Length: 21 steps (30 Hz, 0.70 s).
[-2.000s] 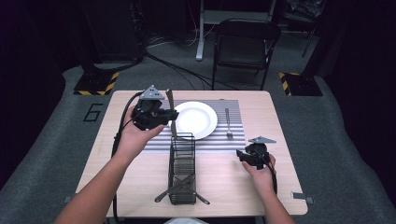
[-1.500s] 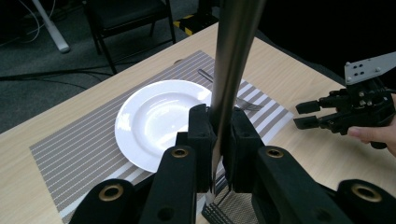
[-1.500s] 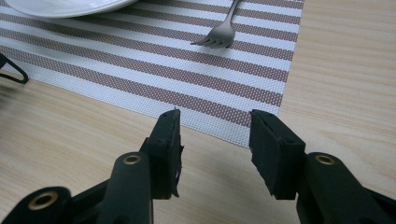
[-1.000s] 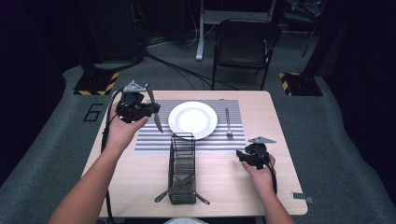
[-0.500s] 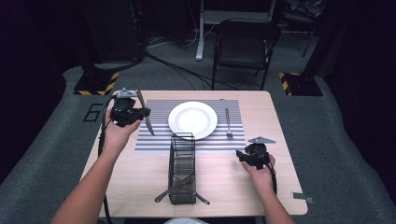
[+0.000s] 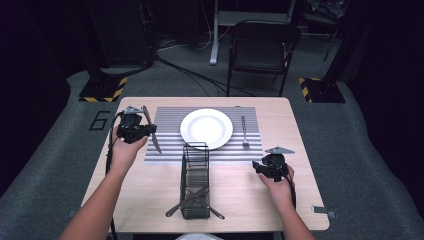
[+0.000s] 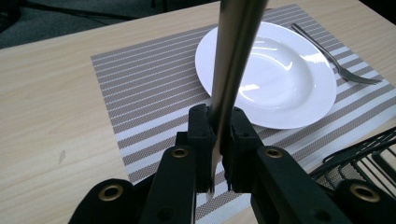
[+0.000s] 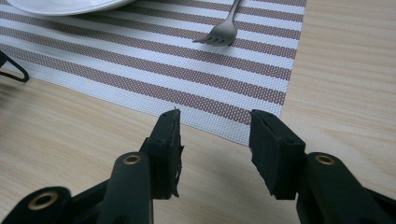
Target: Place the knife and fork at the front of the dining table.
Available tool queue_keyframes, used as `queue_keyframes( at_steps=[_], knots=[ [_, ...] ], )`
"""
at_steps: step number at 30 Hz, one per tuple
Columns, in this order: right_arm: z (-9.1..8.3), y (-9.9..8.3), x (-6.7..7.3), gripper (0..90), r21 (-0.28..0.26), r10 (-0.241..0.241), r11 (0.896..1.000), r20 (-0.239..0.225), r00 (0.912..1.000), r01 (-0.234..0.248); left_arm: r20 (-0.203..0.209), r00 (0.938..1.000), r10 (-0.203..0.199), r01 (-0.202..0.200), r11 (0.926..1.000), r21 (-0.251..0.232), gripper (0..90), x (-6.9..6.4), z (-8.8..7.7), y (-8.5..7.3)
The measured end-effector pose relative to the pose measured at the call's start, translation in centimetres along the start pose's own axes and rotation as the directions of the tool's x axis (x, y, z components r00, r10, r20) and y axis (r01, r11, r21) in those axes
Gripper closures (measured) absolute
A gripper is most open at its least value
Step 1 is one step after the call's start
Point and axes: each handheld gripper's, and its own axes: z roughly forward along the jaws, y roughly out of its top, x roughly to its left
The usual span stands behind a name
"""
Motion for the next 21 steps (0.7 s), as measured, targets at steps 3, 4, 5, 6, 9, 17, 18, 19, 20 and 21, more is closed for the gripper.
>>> queue_keyframes(
  at_steps=[3, 4, 5, 6, 9, 17, 18, 19, 20, 21],
  knots=[
    [0.0, 0.0, 0.0, 53.4, 0.003, 0.002, 1.0, 0.0, 1.0, -0.002, -0.003, 1.0, -0.005, 0.005, 0.9999, 0.015, 82.3, 0.3, 0.4, -0.4],
    [0.0, 0.0, 0.0, 53.4, 0.003, 0.001, 1.0, 0.0, 1.0, -0.001, -0.001, 1.0, -0.009, 0.009, 0.9997, 0.022, 82.3, 0.4, 0.5, -0.5],
    [0.0, 0.0, 0.0, 53.4, 0.003, 0.001, 1.0, 0.0, 1.0, -0.001, -0.002, 0.9999, -0.013, 0.013, 0.9997, 0.019, 82.3, 0.4, 0.6, -0.6],
    [0.0, 0.0, 0.0, 53.4, 0.003, 0.001, 1.0, 0.0, 1.0, -0.001, -0.003, 0.9998, -0.021, 0.021, 0.9996, 0.02, 82.3, 0.4, 0.7, -0.7],
    [0.0, 0.0, 0.0, 53.4, 0.003, 0.001, 1.0, 0.001, 1.0, -0.001, 0.002, 1.0, -0.005, 0.005, 0.9993, 0.038, 82.3, 0.5, 0.9, -0.9],
    [0.0, 0.0, 0.0, 53.4, 0.001, -0.005, 1.0, 0.001, 1.0, 0.005, -0.005, 0.9995, -0.032, 0.032, 0.9992, 0.023, 82.3, 0.7, 2.0, -1.2],
    [0.0, 0.0, 0.0, 53.4, 0.001, -0.005, 1.0, 0.0, 1.0, 0.005, -0.002, 0.9997, -0.023, 0.023, 0.9994, 0.024, 82.3, 0.8, 2.2, -1.1],
    [0.0, 0.0, 0.0, 53.4, 0.002, 0.0, 1.0, 0.001, 1.0, 0.0, -0.003, 0.9994, -0.034, 0.034, 0.9994, 0.01, 82.2, 0.8, 2.4, -1.1],
    [0.0, 0.0, 0.0, 53.4, 0.003, 0.0, 1.0, 0.002, 1.0, 0.0, -0.004, 0.9994, -0.033, 0.033, 0.9994, 0.005, 82.2, 0.8, 2.6, -1.0],
    [0.0, 0.0, -0.1, 53.4, 0.0, -0.002, 1.0, 0.003, 1.0, 0.002, -0.007, 0.9993, -0.037, 0.037, 0.9993, 0.004, 82.2, 0.8, 2.8, -0.9]
  ],
)
